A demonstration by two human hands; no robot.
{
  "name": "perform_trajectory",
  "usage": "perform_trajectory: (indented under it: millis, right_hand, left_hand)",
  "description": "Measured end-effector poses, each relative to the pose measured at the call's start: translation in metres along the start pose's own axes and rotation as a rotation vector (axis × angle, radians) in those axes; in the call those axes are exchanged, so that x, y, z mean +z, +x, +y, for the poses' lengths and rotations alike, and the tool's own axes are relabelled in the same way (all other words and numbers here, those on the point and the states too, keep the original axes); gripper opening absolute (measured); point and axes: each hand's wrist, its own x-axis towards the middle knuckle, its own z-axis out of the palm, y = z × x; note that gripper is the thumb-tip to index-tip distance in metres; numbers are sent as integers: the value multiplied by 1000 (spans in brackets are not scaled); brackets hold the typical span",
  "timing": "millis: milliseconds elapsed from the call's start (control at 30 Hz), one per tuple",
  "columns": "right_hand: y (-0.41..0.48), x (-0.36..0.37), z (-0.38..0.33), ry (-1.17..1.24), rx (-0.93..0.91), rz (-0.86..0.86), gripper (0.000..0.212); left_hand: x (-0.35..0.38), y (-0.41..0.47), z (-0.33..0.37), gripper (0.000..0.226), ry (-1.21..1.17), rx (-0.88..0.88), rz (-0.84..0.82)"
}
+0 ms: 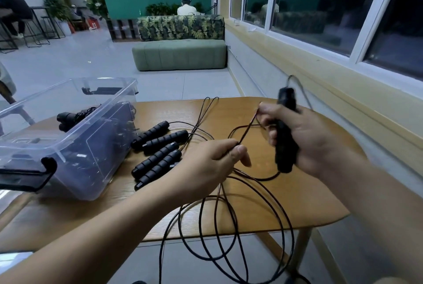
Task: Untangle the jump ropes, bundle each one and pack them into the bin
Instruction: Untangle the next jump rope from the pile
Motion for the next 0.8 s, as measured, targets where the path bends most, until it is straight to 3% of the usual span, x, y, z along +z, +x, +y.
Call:
perform_trajectory:
  millis: [133,267,367,567,667,800]
  right_hand:
    - [-13,20,14,-181,22,-131,36]
    - [-14,23,13,-228,-39,-135,28]
    - [-10,17,5,-184,-86,-60,23]
    - [12,-16,-13,120,-73,201,25]
    - [10,-14,-8,145,-6,138,21]
    - [-7,5,1,-65,35,-40,29]
  left_hand:
    - [0,2,4,38,-27,22,12]
    - [0,0,5,34,43,29,4]
    - [-1,-1,3,31,131,8,12]
    - [-4,-2,0,31,176,-7,25]
    - [-5,-2,-2,32,126,-20,29]
    - [-4,-2,0,34,76,0,35]
